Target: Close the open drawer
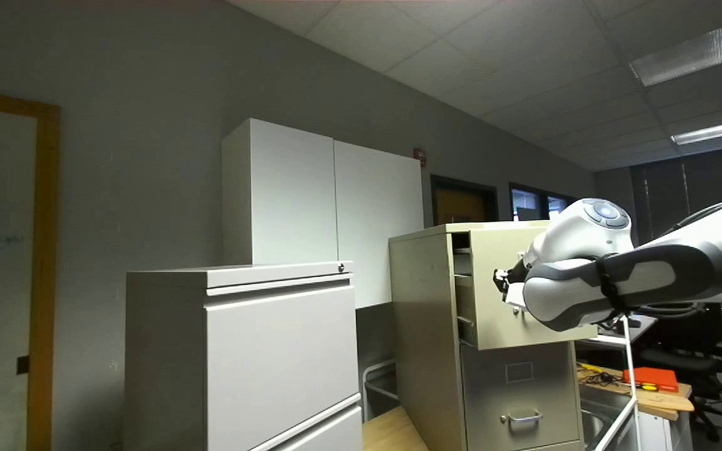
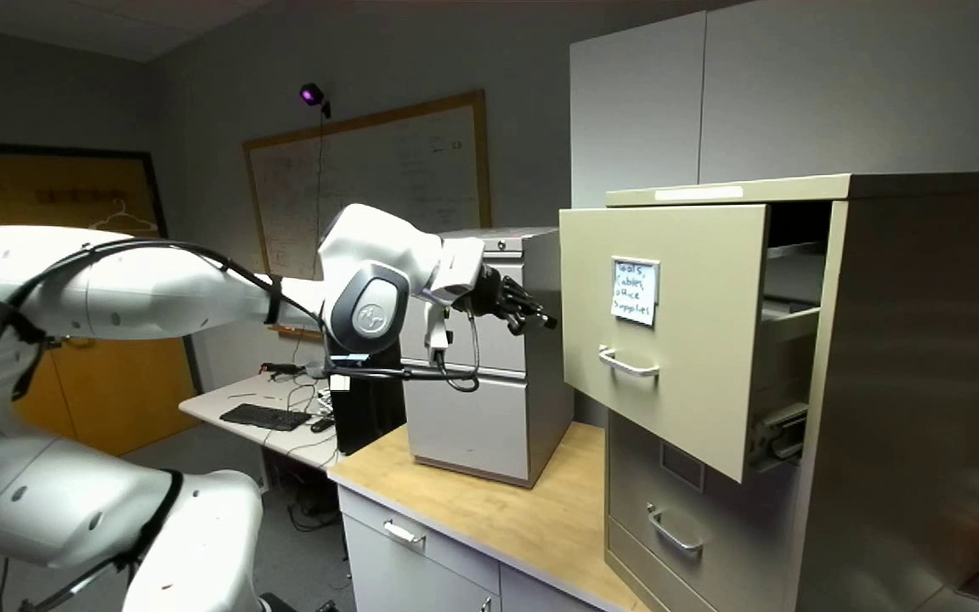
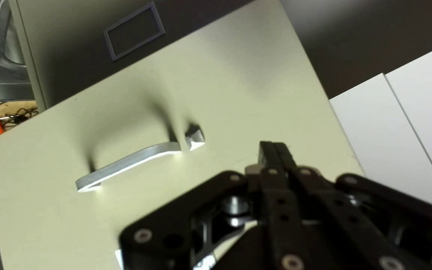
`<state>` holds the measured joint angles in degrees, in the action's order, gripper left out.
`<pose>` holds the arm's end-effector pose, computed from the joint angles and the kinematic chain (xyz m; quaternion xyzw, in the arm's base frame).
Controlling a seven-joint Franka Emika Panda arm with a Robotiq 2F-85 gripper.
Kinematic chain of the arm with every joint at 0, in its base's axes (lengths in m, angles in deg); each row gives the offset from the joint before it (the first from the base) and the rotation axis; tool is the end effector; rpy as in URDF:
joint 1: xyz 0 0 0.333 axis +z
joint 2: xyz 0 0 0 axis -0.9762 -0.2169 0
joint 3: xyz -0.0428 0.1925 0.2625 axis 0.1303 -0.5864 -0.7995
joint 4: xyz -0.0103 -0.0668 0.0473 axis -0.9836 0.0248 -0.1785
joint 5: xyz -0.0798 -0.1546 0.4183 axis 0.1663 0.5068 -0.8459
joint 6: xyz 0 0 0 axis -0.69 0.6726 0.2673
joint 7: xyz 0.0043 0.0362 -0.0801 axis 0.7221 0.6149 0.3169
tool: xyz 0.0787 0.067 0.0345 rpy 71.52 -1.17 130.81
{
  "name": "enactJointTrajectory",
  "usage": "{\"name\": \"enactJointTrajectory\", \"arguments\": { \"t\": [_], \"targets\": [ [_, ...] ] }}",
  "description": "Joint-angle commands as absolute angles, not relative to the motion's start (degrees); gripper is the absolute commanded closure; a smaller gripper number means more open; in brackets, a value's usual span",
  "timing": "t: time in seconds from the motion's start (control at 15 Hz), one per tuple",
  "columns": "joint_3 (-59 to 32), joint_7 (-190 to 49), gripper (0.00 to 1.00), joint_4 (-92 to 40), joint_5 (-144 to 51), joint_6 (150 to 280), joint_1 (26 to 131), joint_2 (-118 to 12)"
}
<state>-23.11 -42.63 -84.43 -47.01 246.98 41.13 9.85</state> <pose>0.3570 -0.1980 0.6154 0.7415 -0.4268 0.5155 0.0483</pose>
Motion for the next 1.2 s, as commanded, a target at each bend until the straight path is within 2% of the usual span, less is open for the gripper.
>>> {"name": "enactJointTrajectory", "arguments": {
  "t": [0.0, 0.6, 1.13],
  "targets": [
    [-22.8, -46.1, 0.99, -79.4, -48.7, 249.6, 41.8, 3.3],
    [-24.9, -47.7, 0.99, -69.1, -47.3, 249.5, 41.4, -7.5],
    [-25.3, -46.5, 0.99, -59.8, -44.9, 242.5, 42.9, -14.7]
  ]
}}
